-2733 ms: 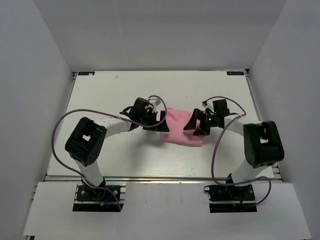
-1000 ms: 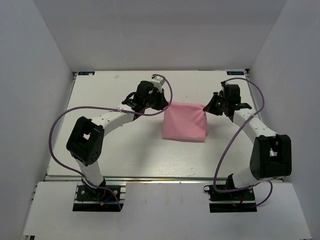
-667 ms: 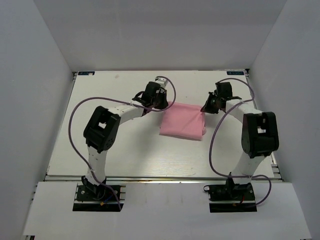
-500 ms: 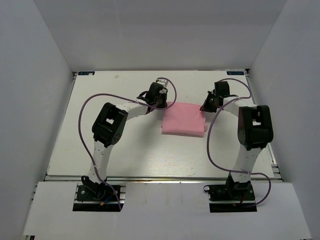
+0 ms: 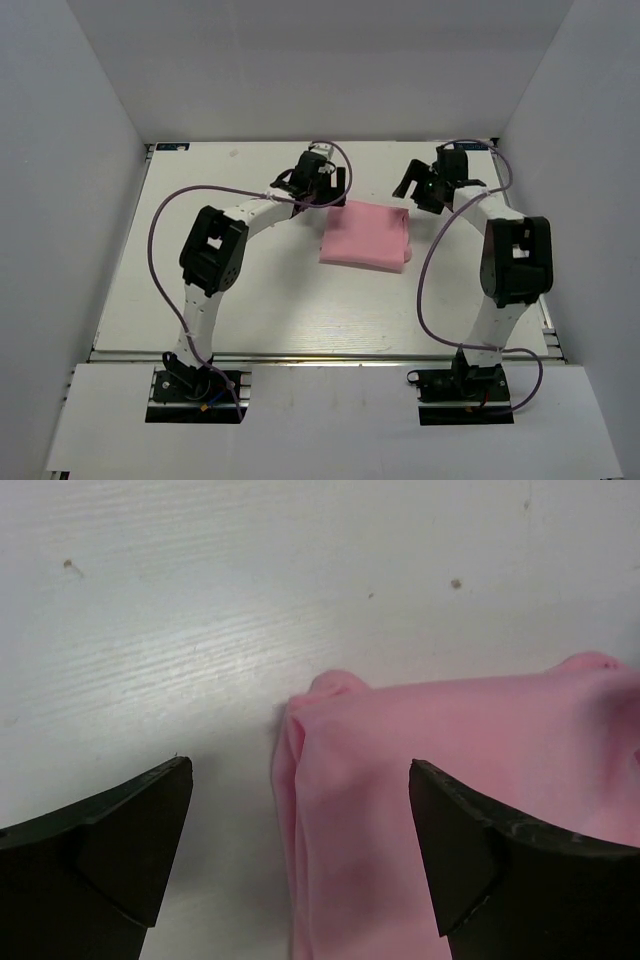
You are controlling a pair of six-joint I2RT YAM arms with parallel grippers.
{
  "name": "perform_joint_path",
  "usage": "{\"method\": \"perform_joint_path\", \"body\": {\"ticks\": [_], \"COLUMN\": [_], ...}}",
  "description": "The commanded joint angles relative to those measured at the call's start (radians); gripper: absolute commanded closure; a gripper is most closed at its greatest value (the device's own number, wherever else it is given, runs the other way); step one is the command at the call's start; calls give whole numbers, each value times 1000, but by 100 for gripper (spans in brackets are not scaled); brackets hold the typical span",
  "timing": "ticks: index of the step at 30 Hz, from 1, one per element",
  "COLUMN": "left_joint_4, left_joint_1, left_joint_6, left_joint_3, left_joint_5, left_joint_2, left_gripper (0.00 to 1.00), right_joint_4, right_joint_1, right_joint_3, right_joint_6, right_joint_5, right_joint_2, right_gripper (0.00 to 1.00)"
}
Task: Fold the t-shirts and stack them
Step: Smooth out wrinkles on the folded tshirt
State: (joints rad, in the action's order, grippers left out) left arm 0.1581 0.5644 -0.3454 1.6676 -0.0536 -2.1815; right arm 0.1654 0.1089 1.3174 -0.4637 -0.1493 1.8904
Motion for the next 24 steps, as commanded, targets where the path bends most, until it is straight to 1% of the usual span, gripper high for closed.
{"method": "perform_joint_path", "body": {"ticks": [1,2,3,5,6,8,9,14,17,18,19,21,22,24], "left_joint_4": [27,27,18,49,79,110,110,121,144,153,168,169,169,169], "left_joint_1": [-3,-3,9,9,20,20,20,29,38,38,38,48,48,57], "left_joint_6": [0,14,34,45,54,54,54,54,45,45,45,54,54,69], "left_joint_3": [-66,-84,-109,-109,-109,-109,-118,-147,-105,-92,-80,-60,-60,-60], "left_joint_5": [11,35,52,80,104,144,144,153,153,164,164,164,164,164], "left_joint_2": [161,173,173,184,172,158,158,117,65,51,37,14,-1,-12], "left_gripper": [1,1,1,1,1,1,1,1,1,5,11,19,29,37], "right_joint_4": [-12,-12,-20,-27,-20,-10,-4,-1,2,2,6,14,14,23], "right_joint_1": [0,3,-1,-2,0,-2,0,0,-3,-5,-3,-2,-3,-2], "right_joint_3": [-49,-69,-126,-159,-197,-228,-239,-314,-337,-345,-349,-357,-359,-353], "right_joint_6": [19,16,14,14,14,16,17,11,11,10,14,17,17,22], "right_joint_5": [-16,-15,-15,-19,-16,-15,-13,-26,-32,-33,-33,-30,-29,-45], "right_joint_2": [-158,-200,-242,-278,-324,-353,-391,-468,-505,-525,-527,-543,-550,-556], "right_gripper": [10,10,10,10,10,10,10,10,10,10,10,10,10,10]}}
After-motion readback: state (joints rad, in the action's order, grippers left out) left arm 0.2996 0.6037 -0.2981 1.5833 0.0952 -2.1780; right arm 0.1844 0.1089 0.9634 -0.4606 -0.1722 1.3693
